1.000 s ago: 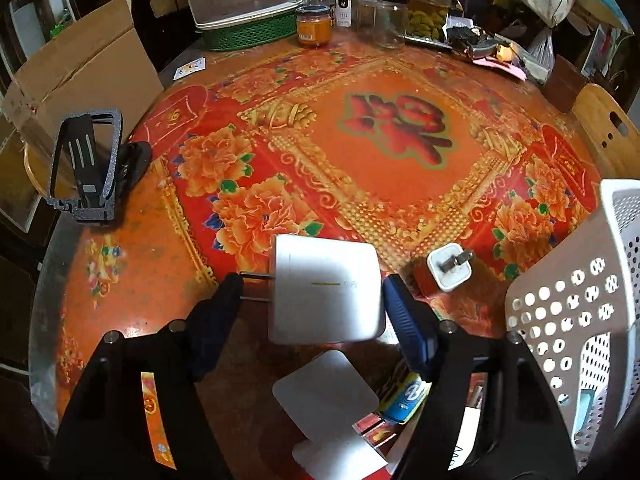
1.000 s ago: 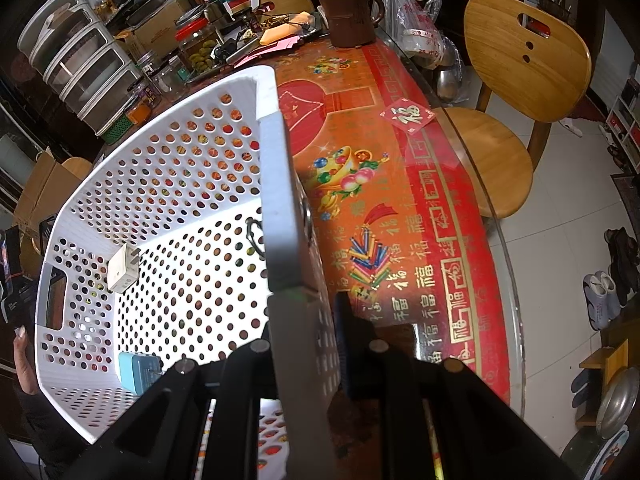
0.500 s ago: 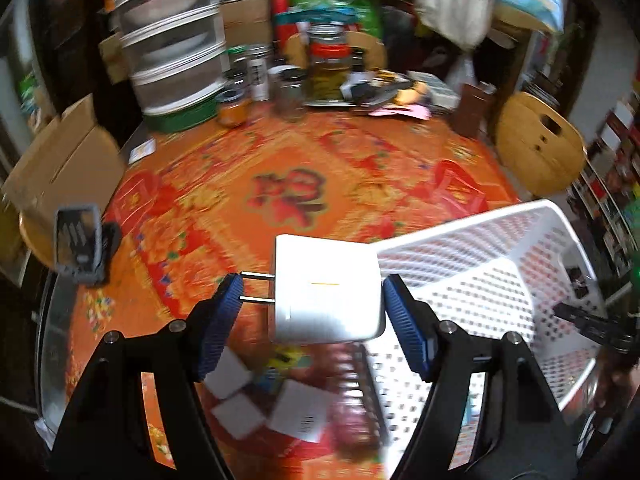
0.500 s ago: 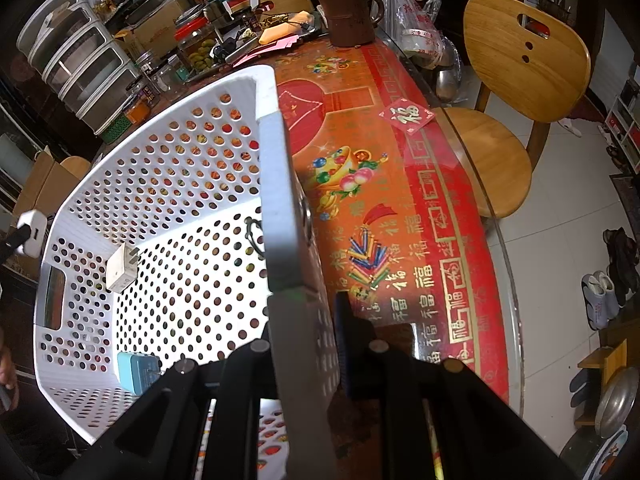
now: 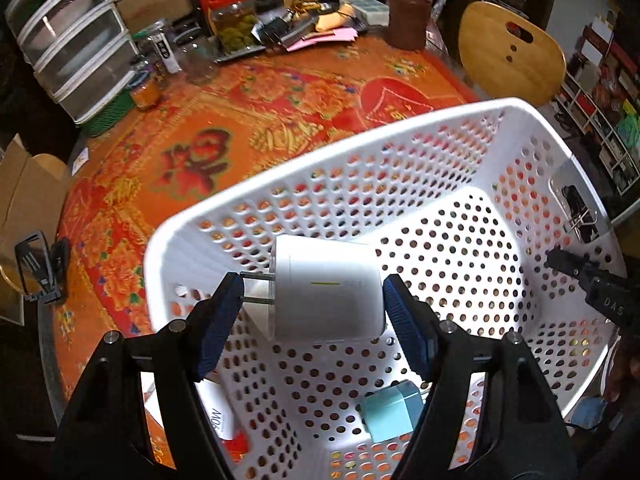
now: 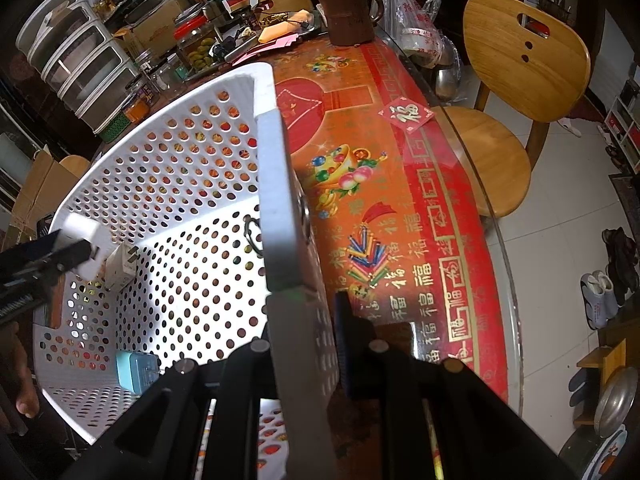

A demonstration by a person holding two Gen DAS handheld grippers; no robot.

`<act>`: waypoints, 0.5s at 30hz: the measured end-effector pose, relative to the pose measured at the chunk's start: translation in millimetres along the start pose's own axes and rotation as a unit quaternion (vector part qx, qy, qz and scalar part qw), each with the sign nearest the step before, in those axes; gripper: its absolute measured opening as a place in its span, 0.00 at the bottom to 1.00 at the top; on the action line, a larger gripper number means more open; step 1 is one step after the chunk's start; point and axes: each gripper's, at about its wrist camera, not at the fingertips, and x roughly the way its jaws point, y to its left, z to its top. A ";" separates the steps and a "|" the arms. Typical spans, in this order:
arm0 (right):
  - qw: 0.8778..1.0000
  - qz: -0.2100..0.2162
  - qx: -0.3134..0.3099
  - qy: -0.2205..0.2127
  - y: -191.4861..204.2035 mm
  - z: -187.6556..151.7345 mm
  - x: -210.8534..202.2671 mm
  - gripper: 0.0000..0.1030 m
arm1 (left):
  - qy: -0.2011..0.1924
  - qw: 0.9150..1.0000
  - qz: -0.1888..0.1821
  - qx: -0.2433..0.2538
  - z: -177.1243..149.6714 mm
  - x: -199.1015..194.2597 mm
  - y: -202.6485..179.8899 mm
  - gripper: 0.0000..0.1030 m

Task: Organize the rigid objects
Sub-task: 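Place the large white charger in the basket and open the left gripper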

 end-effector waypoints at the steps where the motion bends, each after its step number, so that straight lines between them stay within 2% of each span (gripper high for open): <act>1: 1.000 0.000 0.000 0.000 0.1 -0.3 0.1 0.14 | 0.000 1.000 -0.001 -0.001 -0.2 0.9 -0.3 0.68; 7: 1.000 0.000 -0.001 0.000 0.5 0.0 0.5 0.14 | 0.007 1.000 0.000 0.000 0.9 4.7 2.6 0.68; 13: 1.000 -0.001 -0.001 0.001 1.2 -0.2 0.7 0.14 | 0.020 1.000 -0.020 0.009 -1.7 13.4 -1.1 0.69; 15: 1.000 -0.002 -0.001 0.001 1.9 0.0 1.1 0.14 | 0.003 1.000 -0.015 0.017 -2.6 3.7 -3.5 0.78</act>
